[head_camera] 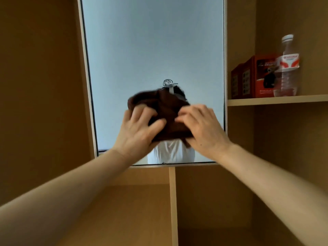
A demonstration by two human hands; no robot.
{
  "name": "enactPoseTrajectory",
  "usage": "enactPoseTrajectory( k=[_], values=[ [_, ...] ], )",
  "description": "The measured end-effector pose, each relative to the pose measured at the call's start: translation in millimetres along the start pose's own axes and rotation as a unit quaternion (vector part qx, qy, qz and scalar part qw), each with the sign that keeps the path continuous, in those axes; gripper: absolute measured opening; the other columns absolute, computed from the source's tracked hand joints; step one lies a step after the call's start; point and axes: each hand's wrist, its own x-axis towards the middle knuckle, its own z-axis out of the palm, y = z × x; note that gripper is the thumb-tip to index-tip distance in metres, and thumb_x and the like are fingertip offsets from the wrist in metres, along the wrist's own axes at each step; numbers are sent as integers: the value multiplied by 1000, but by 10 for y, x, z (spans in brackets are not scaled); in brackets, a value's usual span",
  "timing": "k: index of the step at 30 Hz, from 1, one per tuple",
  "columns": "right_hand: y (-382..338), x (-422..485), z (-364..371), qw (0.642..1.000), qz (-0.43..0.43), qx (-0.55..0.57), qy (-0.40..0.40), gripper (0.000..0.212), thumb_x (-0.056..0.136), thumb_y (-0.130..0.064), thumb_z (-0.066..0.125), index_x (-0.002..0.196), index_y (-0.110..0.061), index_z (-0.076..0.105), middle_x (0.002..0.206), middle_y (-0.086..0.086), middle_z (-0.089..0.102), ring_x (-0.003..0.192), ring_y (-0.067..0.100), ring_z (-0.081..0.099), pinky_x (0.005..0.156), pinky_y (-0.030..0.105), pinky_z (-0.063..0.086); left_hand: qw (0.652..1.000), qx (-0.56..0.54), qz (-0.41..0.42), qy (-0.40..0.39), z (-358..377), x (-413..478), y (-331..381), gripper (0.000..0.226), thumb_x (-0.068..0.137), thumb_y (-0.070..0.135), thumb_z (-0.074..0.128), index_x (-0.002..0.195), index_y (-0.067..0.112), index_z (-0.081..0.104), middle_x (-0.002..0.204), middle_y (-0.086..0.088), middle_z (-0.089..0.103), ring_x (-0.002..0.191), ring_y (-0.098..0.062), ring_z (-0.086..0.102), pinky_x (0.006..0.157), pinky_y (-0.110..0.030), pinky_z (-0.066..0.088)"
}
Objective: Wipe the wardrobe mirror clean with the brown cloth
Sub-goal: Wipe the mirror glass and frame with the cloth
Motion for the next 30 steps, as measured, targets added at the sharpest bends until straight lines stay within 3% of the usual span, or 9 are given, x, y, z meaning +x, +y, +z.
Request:
enactPoseTrajectory(
  k=[3,6,9,13,17,20,25,27,30],
  values=[
    [-250,-419,197,1000,-19,16,-17,26,80,-25,58,102,-13,67,108,7,62,105,25,43,90,41,42,998,-5,43,-52,0,-478,143,41,74,36,56,111,18,52,102,-17,61,102,-34,43,75,-45,42],
    [-399,-660,301,997,-42,35,-57,28,83,-29,52,103,-18,67,108,3,62,103,24,46,88,38,42,994,-18,54,-90,-47,-747,248,34,80,33,49,108,17,59,99,-16,64,103,-34,44,80,-54,48],
    [-313,-540,223,991,-93,25,-91,26,81,-32,60,102,-17,67,106,2,61,101,23,49,85,39,46,993,-8,69,-96,-105,-676,221,33,82,32,46,100,17,69,95,-15,65,100,-33,44,76,-47,49],
    [-104,12,30,995,-79,-27,-53,32,73,-20,76,102,-12,66,106,8,62,98,31,56,80,42,46,998,15,9,-54,-176,-194,-15,29,78,33,58,96,13,70,96,-19,62,96,-32,43,67,-42,42],
    [-46,266,-21,999,-36,-36,-2,30,75,-15,73,104,-12,67,107,6,62,101,30,53,82,37,38,997,25,-43,-65,-190,43,-133,36,75,35,76,100,10,68,99,-19,60,95,-38,52,69,-44,39],
    [-216,-98,115,1000,-27,4,6,24,77,-19,66,100,-13,68,105,6,63,102,26,46,84,37,36,998,-5,-11,-67,-158,-260,-1,31,76,31,60,101,13,67,100,-18,60,98,-35,44,71,-43,40],
    [-416,-665,264,990,-75,62,-104,30,75,-28,72,102,-17,67,104,0,62,99,21,48,82,39,48,990,-21,80,-116,-154,-735,252,23,80,27,55,95,19,70,94,-11,65,99,-30,44,74,-41,50],
    [-330,-490,189,987,-105,39,-113,34,71,-29,76,100,-15,66,101,2,62,96,22,50,82,39,49,991,-14,77,-106,-174,-615,184,27,82,27,47,93,18,70,94,-12,65,98,-30,44,70,-41,49],
    [-117,48,-20,991,-98,-26,-87,40,64,-18,80,100,-9,67,104,11,64,97,33,57,81,41,45,998,4,8,-68,-242,-187,-34,32,79,31,48,95,14,70,96,-17,63,96,-31,42,68,-42,43]
  ],
)
